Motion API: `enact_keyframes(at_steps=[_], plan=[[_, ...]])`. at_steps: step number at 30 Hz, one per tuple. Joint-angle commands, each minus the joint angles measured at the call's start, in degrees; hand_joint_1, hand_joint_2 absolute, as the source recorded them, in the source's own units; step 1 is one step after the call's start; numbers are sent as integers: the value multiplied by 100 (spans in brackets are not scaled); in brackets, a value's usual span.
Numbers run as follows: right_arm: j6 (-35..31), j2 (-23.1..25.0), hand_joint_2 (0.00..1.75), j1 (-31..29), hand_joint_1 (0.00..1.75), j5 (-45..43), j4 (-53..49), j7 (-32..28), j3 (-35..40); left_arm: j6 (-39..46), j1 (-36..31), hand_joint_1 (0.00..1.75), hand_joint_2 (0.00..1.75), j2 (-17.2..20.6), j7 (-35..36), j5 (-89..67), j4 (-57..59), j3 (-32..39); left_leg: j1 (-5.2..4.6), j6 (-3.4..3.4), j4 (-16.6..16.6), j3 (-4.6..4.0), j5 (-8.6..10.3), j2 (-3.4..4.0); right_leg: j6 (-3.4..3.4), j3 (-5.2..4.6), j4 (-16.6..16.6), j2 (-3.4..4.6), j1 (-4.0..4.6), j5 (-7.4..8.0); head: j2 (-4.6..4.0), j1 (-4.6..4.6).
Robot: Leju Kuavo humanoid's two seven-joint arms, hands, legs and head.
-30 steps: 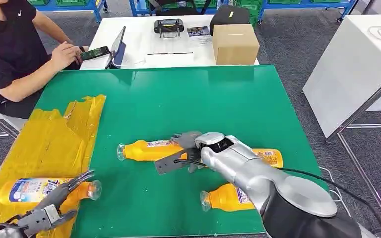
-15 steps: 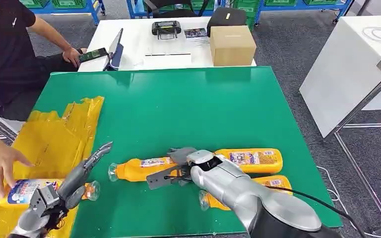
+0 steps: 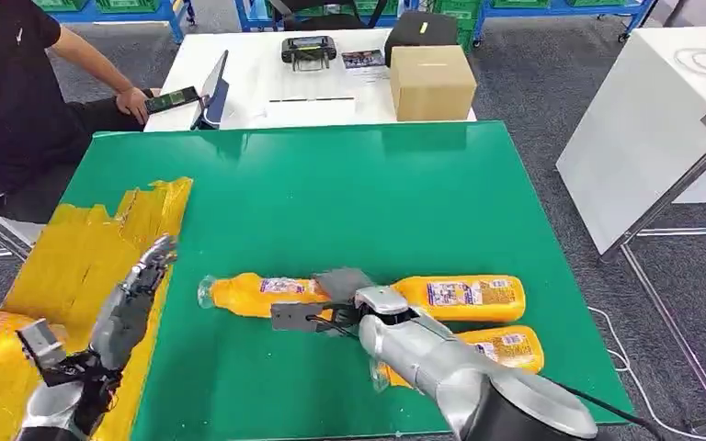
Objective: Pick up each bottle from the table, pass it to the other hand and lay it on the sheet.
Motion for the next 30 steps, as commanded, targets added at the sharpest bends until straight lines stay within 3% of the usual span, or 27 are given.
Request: enact_keyframes(at_steps=[1,3,8,10,15,30], plan=[[-1650,-167,175,948,175,83,-1633,-1524,-2548,-296,494,0,175,-1192,733,1111,-302,1407,10,2,2,-43,3,-2,-1,-36,-11,1,11,10,0,0],[-1642,-245,175,1502,175,495,-2869,-1492,-2976,-161,723,0,175,-1341,852,1220,-662,1340,8,-1,4,-60,2,-3,5,-52,-9,-1,9,7,0,0],[-1476,-224,175,1656,175,766,-3074,-1389,-3194,-91,729,0,175,-1322,860,1246,-676,1268,4,0,10,-105,0,-26,6,-88,-3,-20,5,-3,0,-4],[-1534,-71,175,2041,175,747,-3694,-2029,-3621,163,781,0,175,-1493,1238,1546,-742,1244,8,0,11,-131,5,-42,7,-107,-6,-45,8,0,0,0],[-1139,-40,175,2541,175,974,-4950,-1935,-3122,291,1057,0,175,-1542,1682,1892,-912,780,5,0,13,-148,0,-39,6,-125,-1,-36,6,-2,0,2],[-262,399,175,2098,175,1387,-3391,-1505,-1725,-109,1317,0,175,-1570,1569,1806,-1110,377,7,-1,1,-142,3,-31,5,-123,-11,-28,8,2,0,-2]])
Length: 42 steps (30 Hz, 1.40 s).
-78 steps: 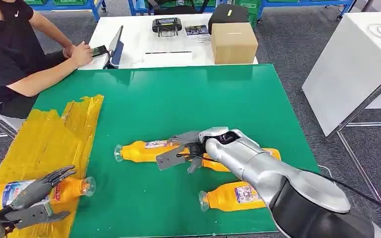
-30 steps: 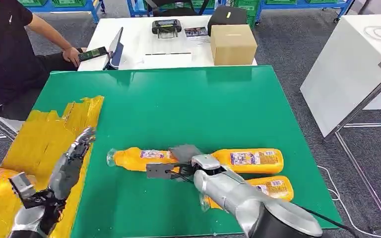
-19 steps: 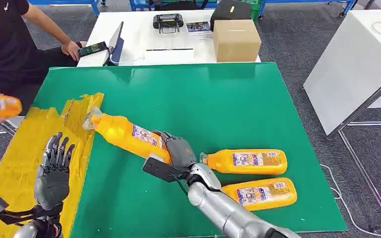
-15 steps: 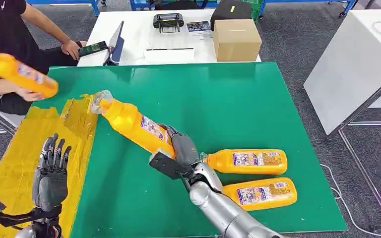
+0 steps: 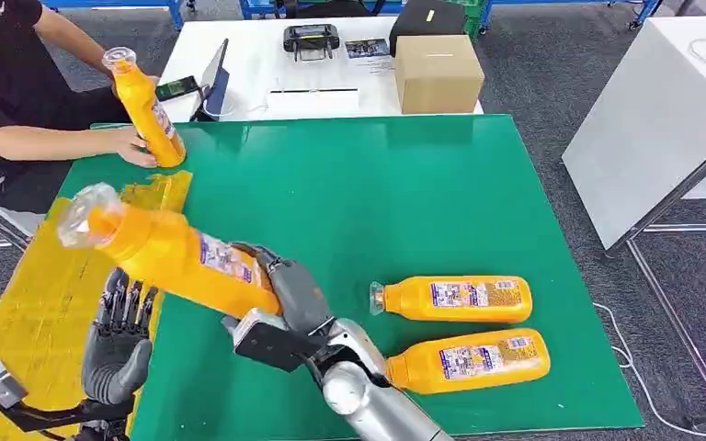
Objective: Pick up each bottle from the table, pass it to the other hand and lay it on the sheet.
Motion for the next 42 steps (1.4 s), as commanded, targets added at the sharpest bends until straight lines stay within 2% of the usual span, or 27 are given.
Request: enact_keyframes(at_steps=[1,12,32,37,38,42], plan=[[285,112,175,-407,175,124,1156,181,823,-111,45,0,175,-63,-107,-138,-6,-326,1,1,-5,10,-2,-2,-1,12,-8,0,1,0,0,0],[364,161,175,-369,175,303,1700,187,1017,-129,17,0,175,-33,-160,-40,-20,-401,13,-2,-6,21,-6,-13,-6,32,-20,-10,13,-3,0,0],[341,223,175,-513,175,329,1946,205,943,-268,44,0,175,61,-115,18,58,-621,3,-1,-3,8,-2,-9,-3,13,-8,-8,3,-2,0,2],[343,223,175,-451,175,486,1880,288,1416,-76,83,0,175,4,-151,-108,14,-570,9,-1,-2,14,-7,-5,-4,20,-11,-4,9,-3,0,2],[348,223,175,-407,175,504,1869,307,1504,-73,88,175,175,-1,-150,-100,14,-557,2,0,-3,9,-4,-3,-3,12,-7,-2,2,-2,0,2],[322,223,175,-464,175,481,1946,327,1798,-127,111,175,175,-33,-242,-128,-24,-486,8,-1,-4,15,-6,-5,-4,21,-13,-4,8,-3,0,2]])
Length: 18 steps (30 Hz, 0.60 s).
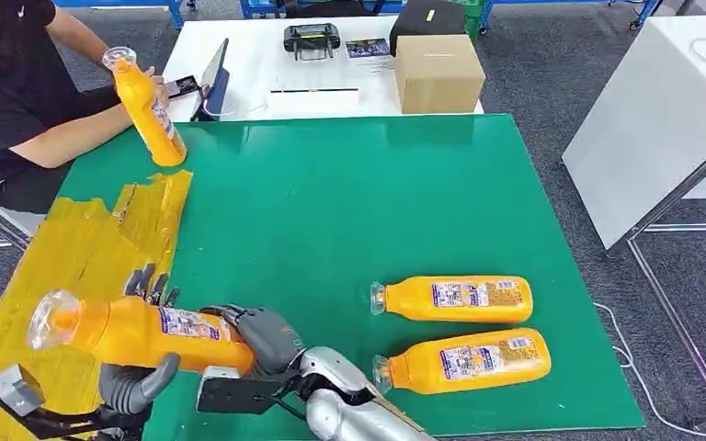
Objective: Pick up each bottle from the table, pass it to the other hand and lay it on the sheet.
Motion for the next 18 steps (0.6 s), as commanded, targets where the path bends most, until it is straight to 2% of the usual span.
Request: enact_keyframes(at_steps=[1,6,13,14,15,16,17,18], plan=[[-49,70,175,-143,175,8,458,33,792,-23,-48,175,175,-2,-96,-80,105,22,11,-1,-5,20,-7,-5,-5,25,-15,-2,11,-3,0,0],[-141,70,175,-80,175,41,404,139,711,-92,-21,175,175,-35,-73,-86,97,57,8,0,-4,13,-3,-10,-3,18,-11,-9,8,-2,0,2],[-311,-63,175,-233,175,133,191,169,217,-43,-45,175,175,-41,-113,-216,84,67,2,1,-2,5,0,-11,-1,7,-5,-10,2,-2,0,2],[-494,-124,175,-236,140,331,73,207,154,29,-57,175,175,-40,-177,-347,62,69,6,0,-1,6,-1,-13,-2,11,-7,-11,6,-2,0,2],[-452,-166,175,-216,140,360,-32,208,87,76,-67,175,175,-45,-201,-414,41,75,10,0,0,8,-2,-18,-3,16,-10,-15,10,-2,0,2],[-625,-230,175,-202,0,568,-177,237,57,223,-79,175,175,-48,-266,-597,-2,101,7,1,2,3,-1,-18,-2,9,-7,-16,7,-2,0,2],[-431,-295,0,-180,0,482,-316,325,-110,443,-113,175,175,-20,-398,-949,-42,97,11,0,2,6,-2,-23,-3,16,-10,-20,11,-3,0,2],[-555,-474,0,-161,0,598,-645,341,-252,1016,-188,175,175,-1,-736,-1675,-112,154,8,1,3,2,-1,-19,-2,8,-6,-18,8,-3,0,2]])
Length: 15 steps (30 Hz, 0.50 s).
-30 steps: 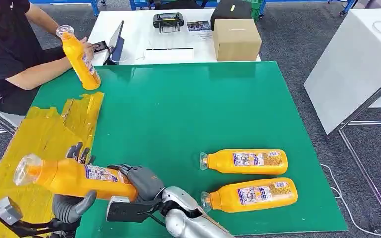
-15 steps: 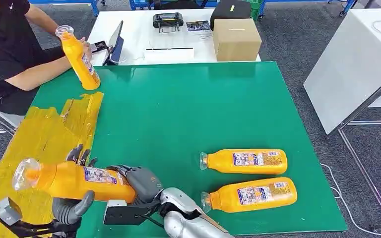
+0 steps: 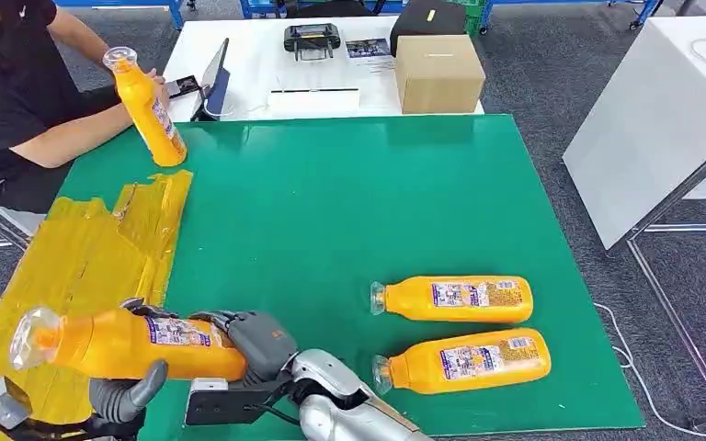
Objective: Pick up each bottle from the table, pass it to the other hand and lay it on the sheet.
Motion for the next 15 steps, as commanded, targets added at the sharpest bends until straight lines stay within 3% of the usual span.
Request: enact_keyframes(at_steps=[1,4,5,6,11,15], plan=[[-166,-580,0,-52,0,486,-857,191,-632,1052,-352,175,175,37,-574,-1505,-87,29,13,1,6,-1,0,-33,-2,17,-8,-30,13,-3,0,-2],[-192,-906,0,206,0,606,-1793,-2,-1082,2378,-552,175,175,192,-956,-3099,-142,113,11,2,5,-4,4,-36,0,15,-9,-35,11,-1,0,0],[-288,-1000,175,282,0,756,-2119,-54,-1171,2948,-598,175,175,258,-1001,-3766,-124,112,13,2,6,-3,3,-39,-1,17,-10,-36,13,-2,0,-7],[-319,-1155,175,362,0,902,-2582,8,-1286,3661,-681,175,175,379,-970,-4597,-50,108,6,2,2,-3,4,-31,0,9,-7,-30,7,-1,0,-2],[-73,-1391,175,386,0,691,-3089,-206,-1518,4600,-950,175,175,697,-582,-6012,335,29,5,2,1,1,3,-30,-1,14,-7,-28,5,-2,0,-2],[1110,-2145,175,-46,0,-238,-3058,-284,-1582,6376,-963,175,175,1278,467,-8950,1069,-241,5,2,-5,11,6,-34,-1,24,-14,-32,5,0,0,-2]])
